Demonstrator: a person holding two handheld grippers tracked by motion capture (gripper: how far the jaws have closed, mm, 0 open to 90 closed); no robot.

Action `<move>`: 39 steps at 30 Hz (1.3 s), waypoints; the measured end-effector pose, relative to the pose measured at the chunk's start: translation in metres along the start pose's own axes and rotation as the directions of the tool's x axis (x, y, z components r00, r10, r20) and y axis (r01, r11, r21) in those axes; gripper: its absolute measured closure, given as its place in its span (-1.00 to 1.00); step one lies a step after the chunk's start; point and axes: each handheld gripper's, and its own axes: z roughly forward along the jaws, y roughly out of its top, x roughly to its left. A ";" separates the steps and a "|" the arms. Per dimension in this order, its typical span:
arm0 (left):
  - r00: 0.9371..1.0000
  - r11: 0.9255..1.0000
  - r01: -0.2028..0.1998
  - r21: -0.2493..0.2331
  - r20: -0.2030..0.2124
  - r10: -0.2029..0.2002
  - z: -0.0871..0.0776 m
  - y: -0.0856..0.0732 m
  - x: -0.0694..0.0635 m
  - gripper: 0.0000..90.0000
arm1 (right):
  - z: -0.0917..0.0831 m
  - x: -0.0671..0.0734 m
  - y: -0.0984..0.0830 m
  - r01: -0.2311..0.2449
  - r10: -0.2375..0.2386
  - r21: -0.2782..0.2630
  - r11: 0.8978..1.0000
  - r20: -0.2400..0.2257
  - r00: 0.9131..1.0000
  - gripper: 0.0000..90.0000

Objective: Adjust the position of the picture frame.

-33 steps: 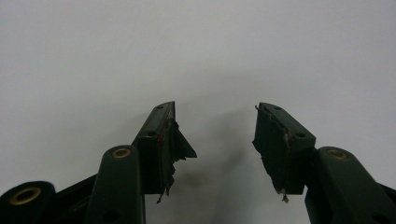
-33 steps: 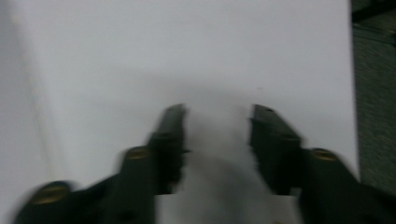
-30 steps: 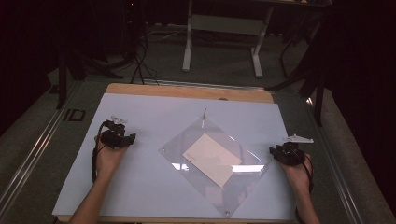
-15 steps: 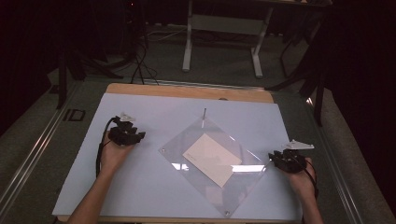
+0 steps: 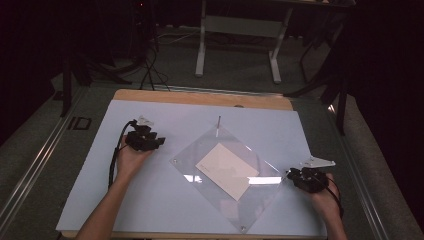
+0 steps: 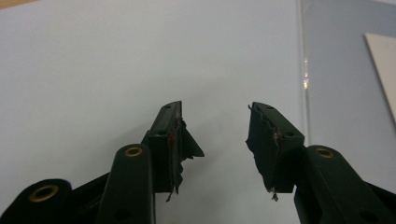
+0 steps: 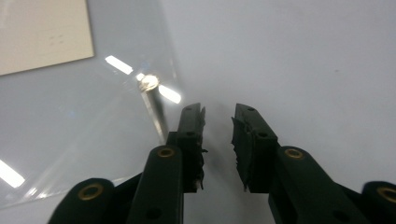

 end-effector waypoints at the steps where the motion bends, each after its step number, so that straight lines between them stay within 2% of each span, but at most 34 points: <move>1: 1.000 1.000 -0.006 0.002 0.004 0.006 0.001 0.001 -0.001 0.21 | -0.001 0.001 -0.001 0.004 -0.004 0.000 1.000 -0.001 1.000 0.63; 5: 1.000 1.000 -0.023 0.007 0.011 0.023 0.006 0.005 -0.005 0.19 | -0.002 0.003 -0.003 0.012 -0.012 -0.003 1.000 -0.014 1.000 0.66; 10: 0.999 1.000 -0.025 -0.003 0.019 0.025 0.009 0.010 -0.010 0.19 | -0.004 0.004 -0.007 0.020 -0.020 -0.001 1.000 -0.020 1.000 0.68; 15: 0.998 0.999 -0.049 0.006 0.030 0.049 0.014 0.014 -0.015 0.20 | -0.007 0.005 -0.011 0.025 -0.025 -0.002 1.000 -0.038 0.999 0.61; 24: 0.996 0.997 -0.072 0.005 0.051 0.072 0.024 0.022 -0.027 0.17 | -0.011 0.007 -0.013 0.033 -0.034 -0.020 0.999 -0.061 0.998 0.60; 26: 0.995 0.997 -0.079 0.004 0.055 0.078 0.027 0.024 -0.030 0.17 | -0.013 0.009 -0.012 0.031 -0.036 -0.048 0.998 -0.089 0.995 0.58; 31: 0.995 0.997 -0.084 0.001 0.060 0.083 0.029 0.026 -0.033 0.17 | -0.008 0.012 -0.007 0.037 -0.041 -0.059 0.998 -0.073 0.996 0.55; 35: 0.993 0.996 -0.094 -0.002 0.065 0.094 0.031 0.028 -0.035 0.16 | -0.004 0.014 -0.002 0.029 -0.034 -0.075 0.997 -0.074 0.997 0.63; 36: 0.993 0.995 -0.097 -0.001 0.068 0.097 0.032 0.029 -0.035 0.15 | -0.001 0.016 0.000 0.034 -0.039 -0.075 0.997 -0.068 0.997 0.72; 39: 0.992 0.995 -0.099 -0.008 0.073 0.100 0.033 0.029 -0.036 0.15 | 0.000 0.017 0.000 0.038 -0.043 -0.081 0.996 -0.058 0.997 0.84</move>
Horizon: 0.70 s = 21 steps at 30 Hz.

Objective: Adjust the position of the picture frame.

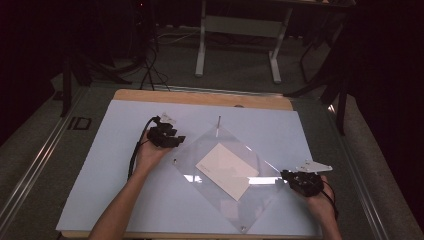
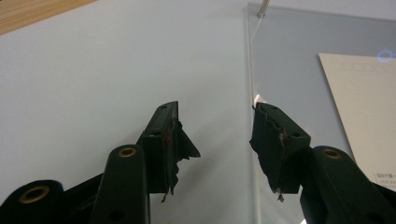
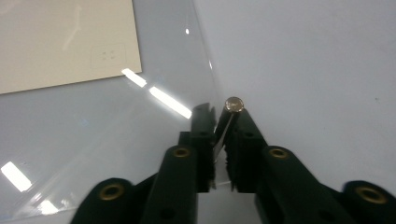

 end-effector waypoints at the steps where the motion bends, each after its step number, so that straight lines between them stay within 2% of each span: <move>1: 1.000 1.000 -0.007 -0.003 0.004 0.007 0.001 0.001 -0.001 0.14 | 0.001 0.000 -0.001 -0.007 0.007 -0.010 1.000 -0.002 1.000 0.86; 6: 1.000 1.000 -0.017 -0.005 0.011 0.017 0.006 0.003 -0.002 0.15 | 0.001 -0.002 -0.003 -0.032 0.032 -0.027 0.999 -0.023 0.999 0.88; 14: 0.999 0.999 -0.029 -0.016 0.033 0.029 0.015 0.008 -0.003 0.14 | 0.001 -0.002 -0.004 -0.030 0.030 -0.029 0.999 -0.020 0.999 0.89; 21: 0.998 0.998 -0.040 -0.040 0.051 0.042 0.024 0.017 -0.010 0.13 | 0.001 -0.002 -0.004 -0.031 0.030 -0.032 0.999 -0.017 0.999 0.89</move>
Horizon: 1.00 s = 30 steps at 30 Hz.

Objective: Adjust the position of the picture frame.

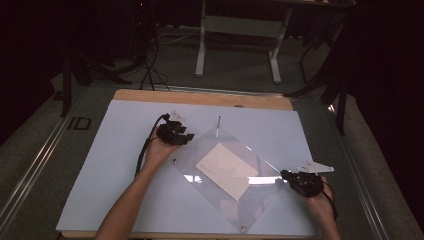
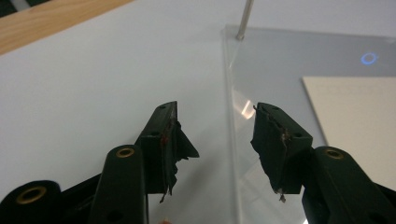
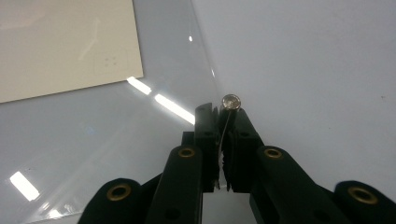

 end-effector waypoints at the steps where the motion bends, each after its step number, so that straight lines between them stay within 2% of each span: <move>1: 1.000 1.000 -0.004 0.002 0.003 0.004 0.002 0.002 -0.001 0.13 | 0.000 0.000 0.000 -0.001 0.001 0.000 1.000 -0.001 1.000 0.89; 3: 1.000 1.000 -0.024 0.008 0.009 0.024 0.006 0.006 -0.005 0.12 | 0.000 0.000 0.000 -0.001 0.001 -0.002 1.000 -0.001 1.000 0.89; 12: 0.999 0.999 -0.037 0.008 0.025 0.037 0.017 0.017 -0.009 0.11 | 0.000 0.000 0.000 -0.001 0.001 -0.003 1.000 -0.003 1.000 0.89; 15: 0.998 0.998 -0.064 0.009 0.027 0.064 0.023 0.023 -0.012 0.12 | 0.000 0.000 -0.001 -0.002 0.002 -0.006 1.000 -0.002 1.000 0.89; 26: 0.995 0.996 -0.088 0.003 0.057 0.087 0.041 0.042 -0.015 0.14 | 0.000 0.000 -0.001 -0.004 0.004 -0.009 1.000 0.000 1.000 0.89; 30: 0.994 0.996 -0.084 -0.008 0.068 0.084 0.047 0.047 -0.014 0.15 | 0.000 0.000 -0.001 -0.004 0.004 -0.010 1.000 0.000 1.000 0.89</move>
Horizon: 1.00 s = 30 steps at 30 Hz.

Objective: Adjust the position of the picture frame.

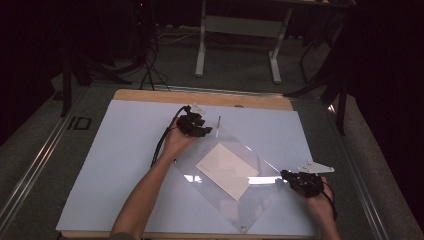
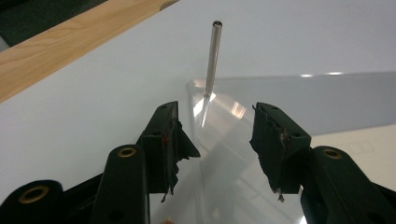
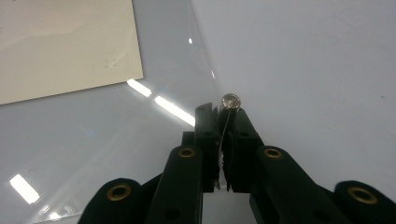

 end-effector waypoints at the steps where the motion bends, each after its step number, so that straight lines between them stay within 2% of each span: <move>1: 1.000 1.000 0.000 0.000 0.000 0.000 0.000 0.000 0.000 0.16 | 0.000 0.000 0.000 0.000 0.000 0.000 1.000 0.001 1.000 0.89; 6: 1.000 1.000 -0.009 -0.011 0.021 0.010 0.011 0.006 -0.001 0.17 | 0.000 0.000 0.000 0.000 0.000 -0.002 1.000 -0.003 1.000 0.89; 8: 1.000 1.000 -0.023 -0.015 0.018 0.023 0.015 0.007 -0.003 0.17 | 0.000 0.000 0.000 0.000 0.000 -0.001 1.000 -0.004 1.000 0.89; 10: 1.000 1.000 -0.020 -0.016 0.021 0.020 0.018 0.007 -0.003 0.18 | 0.000 0.000 0.000 -0.001 0.001 -0.001 1.000 -0.004 1.000 0.89; 15: 1.000 1.000 -0.006 -0.017 0.021 0.006 0.034 0.011 -0.004 0.18 | 0.000 -0.001 -0.001 -0.003 0.002 -0.005 1.000 -0.008 1.000 0.89; 19: 1.000 0.999 0.007 -0.049 0.002 -0.007 0.039 0.014 -0.004 0.17 | 0.000 -0.002 -0.001 -0.003 0.003 -0.007 1.000 -0.013 1.000 0.89; 20: 1.000 0.997 0.027 -0.068 0.005 -0.027 0.042 0.014 -0.002 0.16 | 0.000 -0.002 -0.001 -0.003 0.003 -0.008 1.000 -0.014 1.000 0.89; 22: 0.999 0.996 0.041 -0.079 0.008 -0.040 0.045 0.014 0.000 0.14 | 0.000 -0.002 -0.001 -0.003 0.003 -0.008 1.000 -0.016 1.000 0.89; 27: 0.999 0.997 0.040 -0.073 0.025 -0.038 0.052 0.016 -0.001 0.10 | 0.000 -0.002 -0.001 -0.005 0.004 -0.009 1.000 -0.019 1.000 0.89; 29: 1.000 0.998 0.014 -0.064 0.023 -0.012 0.057 0.023 -0.006 0.11 | 0.000 -0.002 -0.001 -0.005 0.005 -0.009 1.000 -0.017 1.000 0.89; 30: 0.999 0.998 0.019 -0.066 0.035 -0.017 0.058 0.024 -0.007 0.12 | 0.000 -0.002 -0.001 -0.005 0.005 -0.008 1.000 -0.017 1.000 0.89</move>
